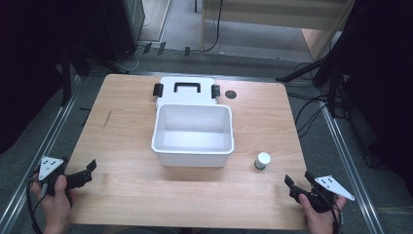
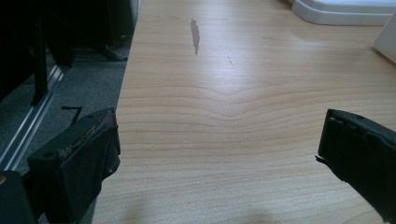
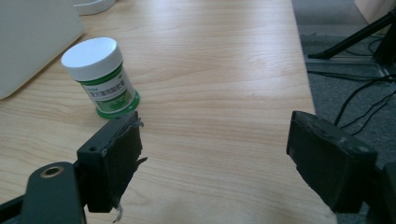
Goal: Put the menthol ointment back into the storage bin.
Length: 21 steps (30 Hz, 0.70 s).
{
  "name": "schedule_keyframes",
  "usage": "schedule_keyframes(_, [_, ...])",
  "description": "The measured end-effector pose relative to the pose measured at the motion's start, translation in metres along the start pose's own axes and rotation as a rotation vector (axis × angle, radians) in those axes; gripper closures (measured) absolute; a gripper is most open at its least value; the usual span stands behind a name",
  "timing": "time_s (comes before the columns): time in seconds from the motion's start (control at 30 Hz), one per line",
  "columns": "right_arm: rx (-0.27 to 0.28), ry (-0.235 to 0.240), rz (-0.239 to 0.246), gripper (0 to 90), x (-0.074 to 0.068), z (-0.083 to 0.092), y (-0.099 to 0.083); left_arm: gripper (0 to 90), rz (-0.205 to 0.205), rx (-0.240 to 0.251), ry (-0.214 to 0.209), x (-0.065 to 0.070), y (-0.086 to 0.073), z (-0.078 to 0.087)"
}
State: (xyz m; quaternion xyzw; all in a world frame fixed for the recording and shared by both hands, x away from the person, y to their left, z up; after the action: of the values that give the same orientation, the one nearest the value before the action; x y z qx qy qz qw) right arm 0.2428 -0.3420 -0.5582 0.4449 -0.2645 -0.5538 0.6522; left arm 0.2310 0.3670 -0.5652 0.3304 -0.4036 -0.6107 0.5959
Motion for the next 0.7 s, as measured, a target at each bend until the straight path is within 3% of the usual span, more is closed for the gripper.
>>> schedule_keyframes(0.3, [-0.114, 0.02, 0.065, 18.8, -0.011, 0.0, 0.012, 0.0, 0.004, 0.0, -0.008, -0.001, 0.0, 0.001])
schedule_keyframes(0.47, [-0.211, -0.013, 0.125, 18.9, -0.018, -0.002, 0.02, 0.0, 0.0, 0.0, -0.014, -0.001, 0.0, 0.001])
schedule_keyframes(0.57, [-0.26, -0.006, 0.145, 18.9, -0.021, -0.004, 0.022, 0.0, 0.003, 0.004, -0.015, -0.001, 0.0, 0.001])
schedule_keyframes(0.6, [-0.311, 0.008, 0.185, 18.9, -0.025, -0.006, 0.025, 0.0, 0.003, 0.005, -0.018, -0.001, 0.0, 0.001])
schedule_keyframes(0.63, [-0.311, 0.008, 0.185, 18.9, -0.025, -0.006, 0.025, 0.0, 0.003, 0.005, -0.018, -0.001, 0.0, 0.001])
schedule_keyframes(0.67, [-0.385, 0.016, 0.227, 18.7, -0.03, -0.009, 0.028, 0.0, 0.002, 0.003, -0.021, -0.001, -0.001, 0.001])
schedule_keyframes(0.7, [-0.422, 0.018, 0.246, 17.8, -0.032, -0.011, 0.029, 0.0, 0.002, 0.003, -0.022, -0.001, -0.001, 0.001])
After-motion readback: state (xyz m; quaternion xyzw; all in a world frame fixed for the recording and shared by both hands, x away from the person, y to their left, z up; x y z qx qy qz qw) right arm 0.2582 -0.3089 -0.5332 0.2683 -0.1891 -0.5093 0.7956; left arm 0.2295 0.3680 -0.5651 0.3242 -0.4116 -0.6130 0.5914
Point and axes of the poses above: each handheld gripper's, and its own axes: z roughly backward along the jaws, y roughly out of its top, x roughly to its right, the point moved 3 cm from there along -z, roughly forward along the jaws, and after that the axes turned 1 degree about -z, right-handed, at the moved point
